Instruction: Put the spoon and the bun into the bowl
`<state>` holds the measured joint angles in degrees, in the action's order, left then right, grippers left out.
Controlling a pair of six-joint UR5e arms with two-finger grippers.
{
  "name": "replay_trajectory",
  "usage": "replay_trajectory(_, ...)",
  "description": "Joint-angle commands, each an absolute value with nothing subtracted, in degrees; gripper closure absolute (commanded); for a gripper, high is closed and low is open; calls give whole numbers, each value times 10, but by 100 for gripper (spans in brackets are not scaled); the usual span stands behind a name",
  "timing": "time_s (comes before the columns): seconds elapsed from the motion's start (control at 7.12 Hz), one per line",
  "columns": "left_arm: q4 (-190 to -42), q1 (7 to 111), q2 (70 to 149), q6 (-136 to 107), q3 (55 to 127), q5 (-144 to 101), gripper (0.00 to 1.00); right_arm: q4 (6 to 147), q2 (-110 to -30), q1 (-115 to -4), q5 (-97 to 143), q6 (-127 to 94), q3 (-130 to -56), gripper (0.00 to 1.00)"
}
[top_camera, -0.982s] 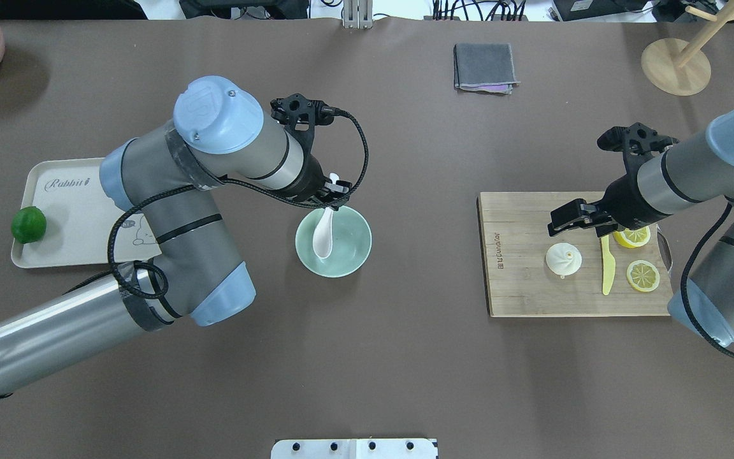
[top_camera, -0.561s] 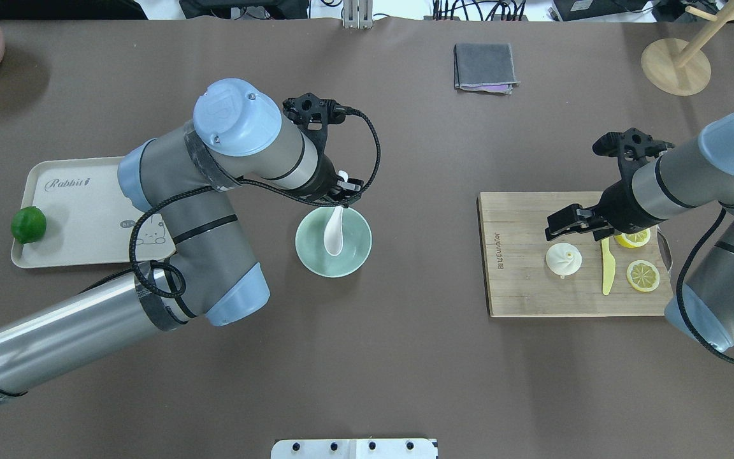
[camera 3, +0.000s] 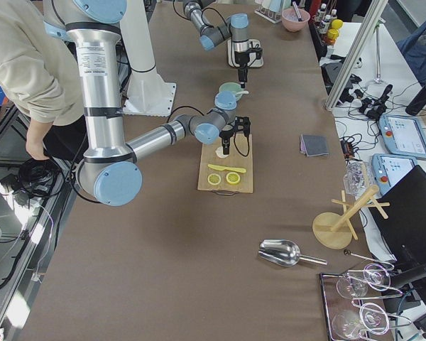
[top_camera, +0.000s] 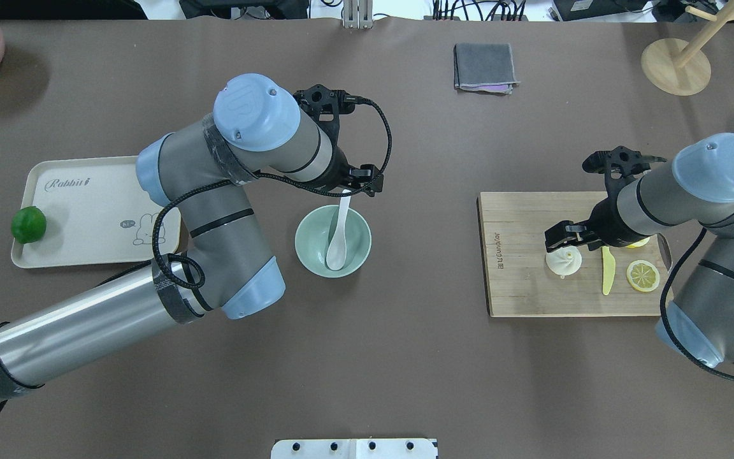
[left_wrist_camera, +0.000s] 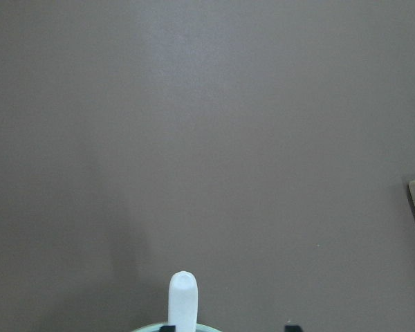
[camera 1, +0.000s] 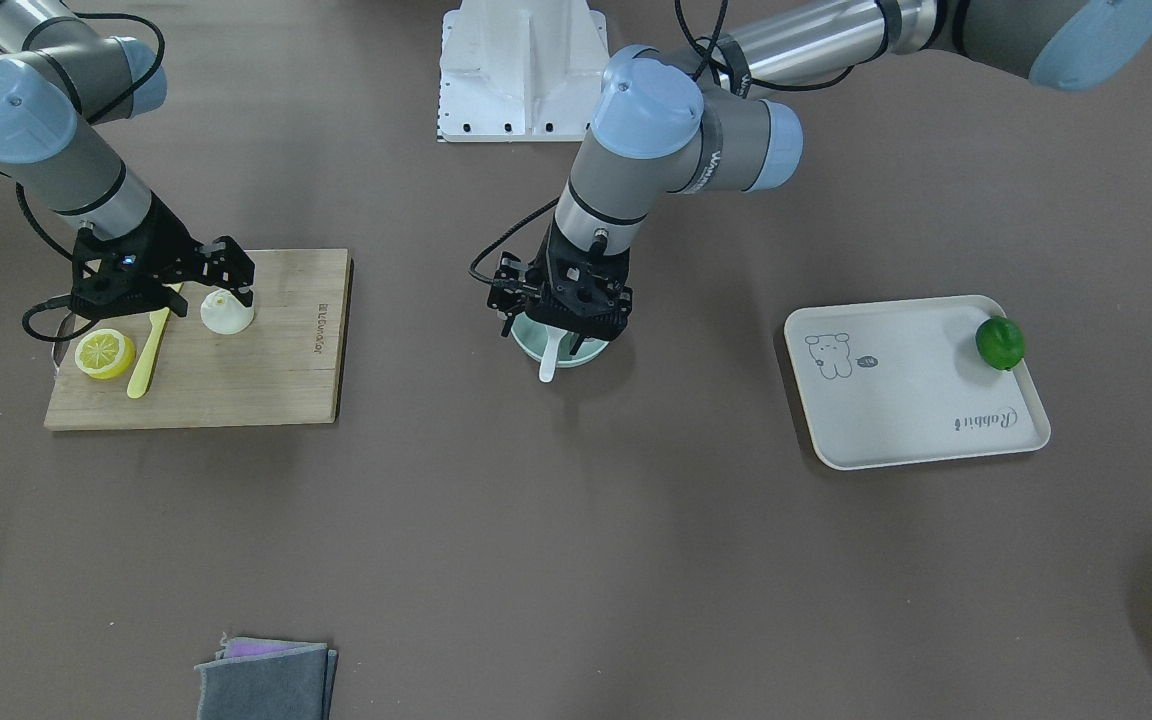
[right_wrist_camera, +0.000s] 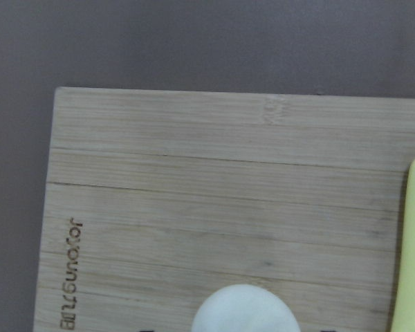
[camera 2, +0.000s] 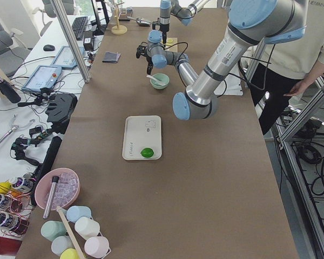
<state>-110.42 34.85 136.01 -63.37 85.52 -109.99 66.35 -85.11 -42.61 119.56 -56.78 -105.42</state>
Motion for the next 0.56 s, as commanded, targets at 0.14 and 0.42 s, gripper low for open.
replay_trajectory(0.14, -1100, 369, 1357, -638, 864, -1104, 3, 664, -851, -408, 1186, -568, -1040, 71)
replay_trajectory(0.42, -1099, 381, 1357, -637, 869, -1106, 3, 664, -847, -408, 1196, -568, -1040, 100)
